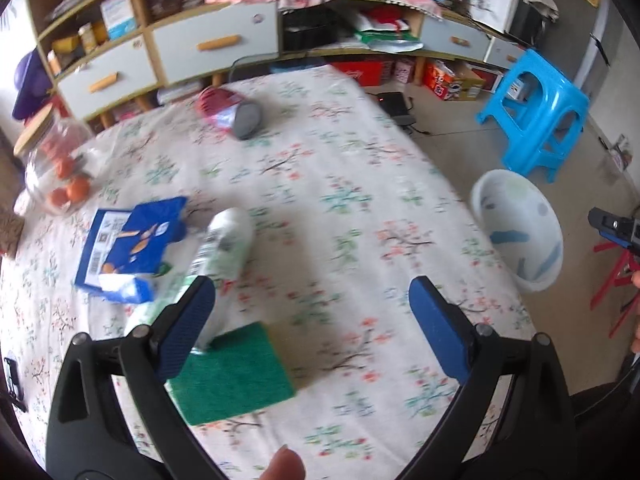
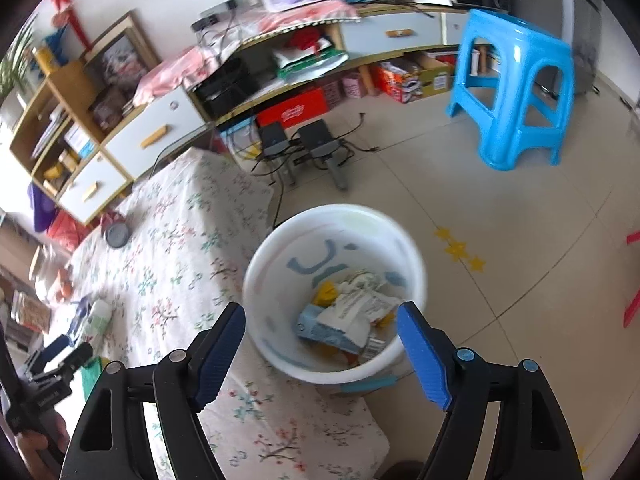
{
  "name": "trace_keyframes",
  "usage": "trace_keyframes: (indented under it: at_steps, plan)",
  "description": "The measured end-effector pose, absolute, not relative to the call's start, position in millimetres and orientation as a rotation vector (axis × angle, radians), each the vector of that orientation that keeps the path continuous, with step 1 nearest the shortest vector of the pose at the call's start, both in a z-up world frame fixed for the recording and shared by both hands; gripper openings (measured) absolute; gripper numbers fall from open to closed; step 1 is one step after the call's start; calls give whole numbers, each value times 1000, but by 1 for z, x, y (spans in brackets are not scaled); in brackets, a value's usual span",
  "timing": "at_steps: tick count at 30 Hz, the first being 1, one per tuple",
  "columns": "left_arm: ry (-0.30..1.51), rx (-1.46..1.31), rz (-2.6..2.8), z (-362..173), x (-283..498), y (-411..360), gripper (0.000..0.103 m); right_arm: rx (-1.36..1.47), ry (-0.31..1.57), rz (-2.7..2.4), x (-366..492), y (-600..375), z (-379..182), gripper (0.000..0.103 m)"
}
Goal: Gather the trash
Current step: 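Grasp the large white AD milk bottle on the table with the left gripper, then grasp the green-and-yellow sponge with the right gripper while the left gripper holds the bottle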
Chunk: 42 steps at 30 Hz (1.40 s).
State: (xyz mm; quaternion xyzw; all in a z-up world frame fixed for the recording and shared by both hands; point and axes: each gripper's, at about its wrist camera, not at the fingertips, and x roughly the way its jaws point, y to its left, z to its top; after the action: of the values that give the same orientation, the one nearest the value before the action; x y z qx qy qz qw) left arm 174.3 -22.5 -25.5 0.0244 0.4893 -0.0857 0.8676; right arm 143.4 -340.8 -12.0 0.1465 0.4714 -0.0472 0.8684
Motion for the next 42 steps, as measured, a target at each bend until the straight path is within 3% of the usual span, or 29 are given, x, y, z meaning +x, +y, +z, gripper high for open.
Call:
trace_keyframes:
  at_steps: [5, 13, 20, 22, 30, 42]
  plan:
    - [1076, -40, -200, -32, 187, 3, 97, 276, 1005, -84, 154, -319, -16, 80]
    - [1161, -63, -168, -52, 206, 21, 74, 227, 1025, -43, 166, -287, -22, 80]
    - [1227, -57, -135, -71, 217, 30, 67, 202, 1038, -27, 169, -272, -26, 80]
    - [1237, -65, -128, -74, 219, 33, 56, 197, 1040, -25, 169, -270, -27, 80]
    - [1167, -141, -142, -52, 201, 46, 40, 178, 1047, 15, 171, -250, -27, 80]
    - [1021, -279, -80, -9, 134, 122, 40, 71, 1110, 274, 168, -125, -43, 80]
